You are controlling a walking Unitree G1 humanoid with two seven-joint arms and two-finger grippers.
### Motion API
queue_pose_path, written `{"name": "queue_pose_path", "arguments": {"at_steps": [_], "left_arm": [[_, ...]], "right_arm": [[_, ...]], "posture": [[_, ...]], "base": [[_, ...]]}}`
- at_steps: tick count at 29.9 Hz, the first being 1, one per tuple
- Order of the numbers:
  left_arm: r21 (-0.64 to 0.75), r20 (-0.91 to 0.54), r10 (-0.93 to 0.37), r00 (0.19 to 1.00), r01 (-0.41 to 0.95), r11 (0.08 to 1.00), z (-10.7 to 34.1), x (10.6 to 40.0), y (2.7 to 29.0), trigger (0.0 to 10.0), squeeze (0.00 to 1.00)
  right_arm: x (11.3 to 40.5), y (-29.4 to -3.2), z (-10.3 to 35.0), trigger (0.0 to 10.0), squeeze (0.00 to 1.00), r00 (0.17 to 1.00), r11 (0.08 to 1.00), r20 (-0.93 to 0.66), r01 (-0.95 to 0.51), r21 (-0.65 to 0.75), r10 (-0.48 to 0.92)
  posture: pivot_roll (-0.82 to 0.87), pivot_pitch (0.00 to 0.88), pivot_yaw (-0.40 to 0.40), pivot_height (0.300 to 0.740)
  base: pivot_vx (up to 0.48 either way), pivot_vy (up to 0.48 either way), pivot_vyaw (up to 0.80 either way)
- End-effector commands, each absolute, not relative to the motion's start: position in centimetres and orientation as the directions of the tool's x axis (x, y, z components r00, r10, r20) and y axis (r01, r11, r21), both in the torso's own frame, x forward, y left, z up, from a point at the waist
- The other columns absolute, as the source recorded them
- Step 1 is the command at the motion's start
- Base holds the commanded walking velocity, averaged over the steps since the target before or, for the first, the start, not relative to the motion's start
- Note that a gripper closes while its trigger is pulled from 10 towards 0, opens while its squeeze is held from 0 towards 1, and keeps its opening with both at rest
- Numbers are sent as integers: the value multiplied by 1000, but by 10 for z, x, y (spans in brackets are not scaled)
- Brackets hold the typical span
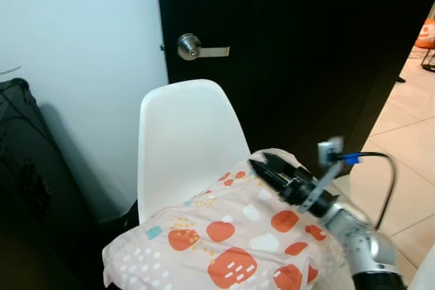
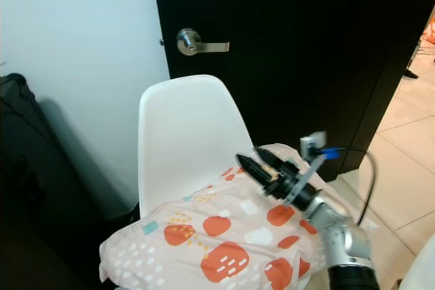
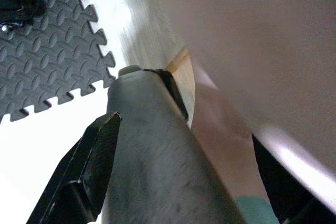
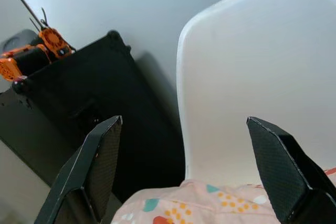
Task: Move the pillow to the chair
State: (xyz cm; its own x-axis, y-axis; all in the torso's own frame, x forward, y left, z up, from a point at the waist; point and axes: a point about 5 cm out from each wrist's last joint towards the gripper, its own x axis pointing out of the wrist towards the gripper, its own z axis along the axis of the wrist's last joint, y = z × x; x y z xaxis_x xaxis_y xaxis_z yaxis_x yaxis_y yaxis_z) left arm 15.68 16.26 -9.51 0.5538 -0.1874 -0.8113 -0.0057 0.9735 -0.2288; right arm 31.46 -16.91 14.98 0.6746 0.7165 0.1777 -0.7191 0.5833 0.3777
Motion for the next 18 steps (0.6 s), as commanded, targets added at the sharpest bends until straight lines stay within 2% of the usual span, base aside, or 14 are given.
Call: {"name": "queue_pose_path", "arguments": {"at_steps": [1,3,9,18], "left_arm": [[-215,-848,-169,502,-35,976,-101,142,167,10000,0],[-203,-863,-164,478,-31,979,-103,139,168,10000,0],[-180,-872,-150,465,-22,983,-104,135,169,10000,0],[-181,-872,-150,466,-21,983,-104,136,168,10000,0]], "right_arm": [[317,-162,141,10000,0,692,607,139,-697,382,708],[319,-156,134,10000,0,701,617,102,-678,399,706],[325,-150,124,10000,0,742,653,51,-617,439,668],[330,-151,112,10000,0,795,711,-6,-539,451,606]], "posture": [[-24,60,-3,651],[-22,62,-2,656],[-16,66,-1,668],[-30,66,6,702]], "base": [[0,0,0],[0,0,0],[-480,0,0],[0,0,0]]}}
